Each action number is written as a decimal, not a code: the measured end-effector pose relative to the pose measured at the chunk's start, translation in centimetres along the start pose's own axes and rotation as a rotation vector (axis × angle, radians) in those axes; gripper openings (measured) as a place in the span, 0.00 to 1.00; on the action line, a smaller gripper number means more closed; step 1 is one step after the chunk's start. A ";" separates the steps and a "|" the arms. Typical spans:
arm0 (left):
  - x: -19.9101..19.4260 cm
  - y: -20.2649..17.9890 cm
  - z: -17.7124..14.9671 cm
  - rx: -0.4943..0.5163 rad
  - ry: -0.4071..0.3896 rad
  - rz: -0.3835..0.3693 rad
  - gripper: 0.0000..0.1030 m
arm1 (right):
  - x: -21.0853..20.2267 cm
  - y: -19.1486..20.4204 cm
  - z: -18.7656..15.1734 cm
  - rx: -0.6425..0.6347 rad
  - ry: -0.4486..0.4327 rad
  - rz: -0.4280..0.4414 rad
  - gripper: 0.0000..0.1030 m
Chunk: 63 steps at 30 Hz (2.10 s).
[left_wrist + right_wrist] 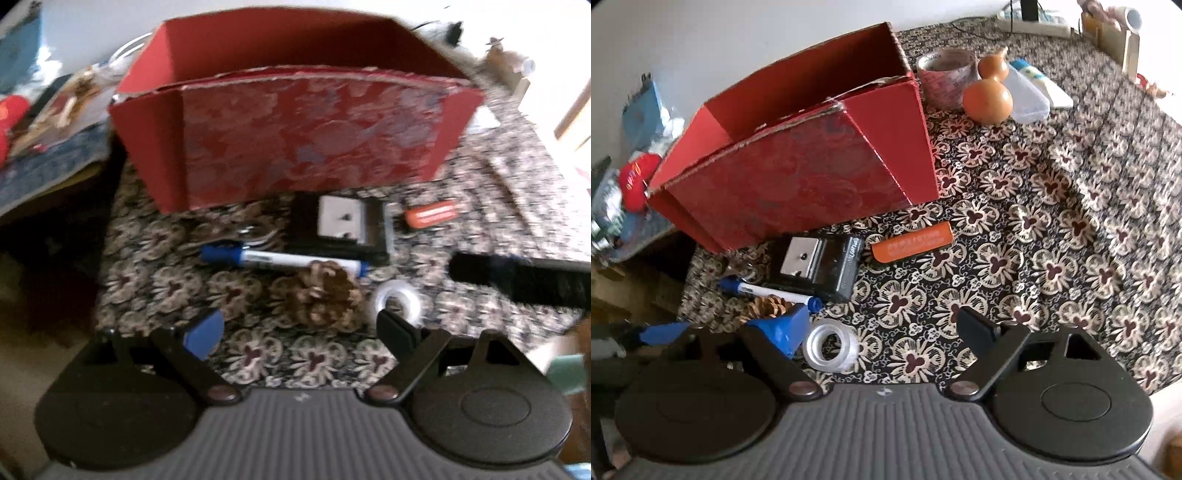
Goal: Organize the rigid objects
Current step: 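Close the right gripper on the pine cone, then carry the pine cone into the red box and open the right gripper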
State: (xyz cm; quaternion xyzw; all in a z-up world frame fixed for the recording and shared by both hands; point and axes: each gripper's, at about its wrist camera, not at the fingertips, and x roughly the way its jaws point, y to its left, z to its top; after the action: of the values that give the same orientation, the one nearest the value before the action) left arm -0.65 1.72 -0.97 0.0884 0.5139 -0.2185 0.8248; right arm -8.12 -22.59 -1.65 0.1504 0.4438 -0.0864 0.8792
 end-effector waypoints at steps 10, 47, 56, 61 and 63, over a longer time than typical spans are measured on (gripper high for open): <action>-0.5 -0.8 -2.1 0.060 -0.071 -0.307 0.85 | 3.6 -2.8 -0.2 0.193 0.107 0.211 0.56; -8.3 2.5 6.3 0.080 -0.407 -0.280 0.38 | -2.4 11.3 9.9 -0.041 -0.012 0.575 0.13; 0.7 7.2 14.6 0.012 -0.284 -0.137 0.35 | 8.1 17.8 17.5 -0.132 0.012 0.470 0.12; 4.5 9.4 16.8 -0.052 -0.208 -0.031 0.35 | 12.8 18.1 19.0 -0.136 0.105 0.453 0.12; 4.8 9.8 17.5 -0.063 -0.202 0.001 0.34 | 13.8 17.4 19.3 -0.116 0.128 0.451 0.12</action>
State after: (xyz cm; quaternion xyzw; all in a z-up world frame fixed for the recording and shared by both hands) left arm 19.73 2.62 2.05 0.0405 0.4346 -0.2096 0.8750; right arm 19.54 -13.11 1.32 0.2003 0.4577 0.1474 0.8536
